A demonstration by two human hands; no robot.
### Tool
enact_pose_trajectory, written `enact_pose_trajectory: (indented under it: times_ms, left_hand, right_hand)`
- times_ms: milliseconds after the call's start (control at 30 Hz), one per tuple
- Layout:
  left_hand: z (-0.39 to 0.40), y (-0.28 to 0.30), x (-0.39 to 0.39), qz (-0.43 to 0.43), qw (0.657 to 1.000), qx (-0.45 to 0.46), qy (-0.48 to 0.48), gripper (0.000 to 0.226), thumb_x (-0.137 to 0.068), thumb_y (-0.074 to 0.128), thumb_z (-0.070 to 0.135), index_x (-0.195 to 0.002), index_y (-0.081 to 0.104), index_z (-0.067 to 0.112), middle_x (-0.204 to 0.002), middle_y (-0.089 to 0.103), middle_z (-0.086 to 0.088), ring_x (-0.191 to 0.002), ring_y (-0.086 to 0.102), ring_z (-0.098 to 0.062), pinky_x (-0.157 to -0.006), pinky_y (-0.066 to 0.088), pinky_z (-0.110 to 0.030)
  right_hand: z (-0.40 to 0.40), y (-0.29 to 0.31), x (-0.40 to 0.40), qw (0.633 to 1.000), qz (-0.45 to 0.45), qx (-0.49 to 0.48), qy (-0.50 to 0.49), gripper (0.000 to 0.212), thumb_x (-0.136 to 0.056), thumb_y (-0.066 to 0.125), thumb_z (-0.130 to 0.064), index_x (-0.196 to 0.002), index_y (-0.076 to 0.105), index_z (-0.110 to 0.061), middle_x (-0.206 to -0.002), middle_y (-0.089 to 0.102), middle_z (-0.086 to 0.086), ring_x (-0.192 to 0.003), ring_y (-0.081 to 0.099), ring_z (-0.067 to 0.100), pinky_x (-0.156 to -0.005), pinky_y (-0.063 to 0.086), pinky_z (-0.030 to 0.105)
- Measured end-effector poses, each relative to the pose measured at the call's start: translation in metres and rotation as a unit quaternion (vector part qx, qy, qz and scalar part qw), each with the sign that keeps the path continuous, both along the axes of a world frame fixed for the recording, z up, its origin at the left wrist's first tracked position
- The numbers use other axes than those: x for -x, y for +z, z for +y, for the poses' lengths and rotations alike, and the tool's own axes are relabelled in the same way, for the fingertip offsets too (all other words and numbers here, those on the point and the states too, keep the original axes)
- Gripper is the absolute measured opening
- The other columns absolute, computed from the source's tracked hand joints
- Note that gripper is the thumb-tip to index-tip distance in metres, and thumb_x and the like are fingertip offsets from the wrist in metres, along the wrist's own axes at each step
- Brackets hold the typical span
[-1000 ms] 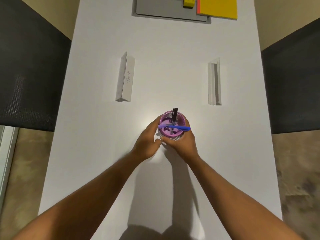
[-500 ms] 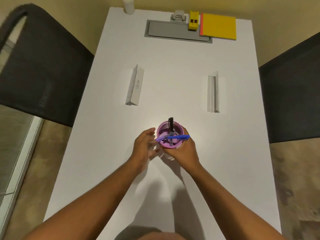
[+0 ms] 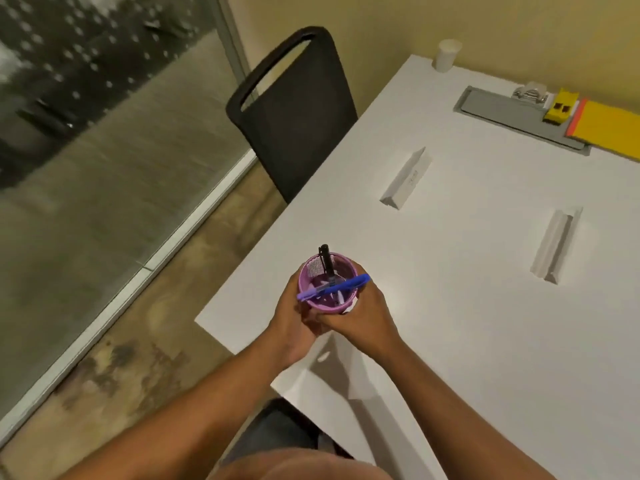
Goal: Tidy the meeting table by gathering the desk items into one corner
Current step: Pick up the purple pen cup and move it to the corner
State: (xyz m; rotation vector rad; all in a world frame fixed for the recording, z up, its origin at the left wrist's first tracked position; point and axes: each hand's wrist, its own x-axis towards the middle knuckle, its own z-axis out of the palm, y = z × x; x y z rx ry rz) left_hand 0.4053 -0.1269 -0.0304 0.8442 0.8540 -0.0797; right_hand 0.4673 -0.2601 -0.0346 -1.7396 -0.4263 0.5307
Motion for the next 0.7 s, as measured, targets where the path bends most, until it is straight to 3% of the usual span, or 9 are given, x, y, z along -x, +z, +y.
enact_pose_trajectory:
  times_ms: [133,233,300,400,567,700]
  left_hand:
    - [0.039,0.004,0.066,-0.019,0.996,0.012,0.081,0.049,-0.098,0.054,0.057,-0.116,0.082,0.02,-0.118,0.079,-0.015,-0.095,0.08,-0.024,-0.071,0.064,-0.036]
    - [0.068,0.001,0.117,-0.028,0.988,0.028,0.152,0.054,-0.092,0.058,0.057,-0.116,0.082,0.015,-0.12,0.077,-0.02,-0.093,0.08,-0.027,-0.069,0.065,-0.036]
    - [0.09,-0.001,0.151,-0.038,0.982,0.044,0.181,0.055,-0.098,0.052,0.056,-0.119,0.08,0.013,-0.123,0.076,-0.022,-0.095,0.079,-0.028,-0.07,0.065,-0.035]
    - [0.126,-0.002,0.204,-0.061,0.971,0.064,0.223,0.057,-0.1,0.047,0.054,-0.118,0.081,0.012,-0.125,0.075,-0.022,-0.1,0.079,-0.028,-0.073,0.066,-0.037]
    - [0.197,0.003,0.297,-0.096,0.952,0.064,0.283,0.06,-0.09,0.054,0.055,-0.125,0.078,0.013,-0.128,0.075,-0.019,-0.103,0.079,-0.026,-0.076,0.066,-0.037]
    - [0.252,0.011,0.363,-0.096,0.942,0.044,0.318,0.056,-0.084,0.059,0.056,-0.115,0.083,0.015,-0.12,0.078,-0.017,-0.096,0.08,-0.025,-0.073,0.067,-0.036]
  right_hand:
    - [0.051,0.014,0.037,0.993,-0.018,0.004,0.115,0.09,-0.061,0.096,-0.056,-0.138,0.05,-0.05,-0.128,0.064,-0.03,-0.12,0.061,-0.008,-0.097,0.054,0.013]
    - [0.093,0.026,0.07,0.981,-0.049,0.019,0.188,0.08,-0.063,0.083,-0.067,-0.132,0.044,-0.055,-0.12,0.056,-0.045,-0.118,0.054,-0.021,-0.094,0.047,0.001]
    - [0.124,0.031,0.093,0.971,-0.052,0.025,0.231,0.078,-0.063,0.084,-0.068,-0.129,0.044,-0.061,-0.12,0.053,-0.052,-0.119,0.052,-0.022,-0.089,0.044,-0.003]
    - [0.173,0.031,0.135,0.958,-0.048,0.028,0.28,0.088,-0.059,0.09,-0.069,-0.135,0.048,-0.061,-0.129,0.06,-0.037,-0.123,0.058,-0.011,-0.095,0.052,0.008]
    - [0.26,0.03,0.224,0.943,-0.052,0.02,0.329,0.091,-0.061,0.098,-0.046,-0.14,0.053,-0.051,-0.129,0.068,-0.027,-0.12,0.065,-0.006,-0.096,0.055,0.014]
    - [0.324,0.03,0.286,0.929,-0.048,0.018,0.368,0.085,-0.062,0.1,-0.036,-0.137,0.059,-0.039,-0.124,0.074,-0.017,-0.116,0.07,0.001,-0.097,0.057,0.02]
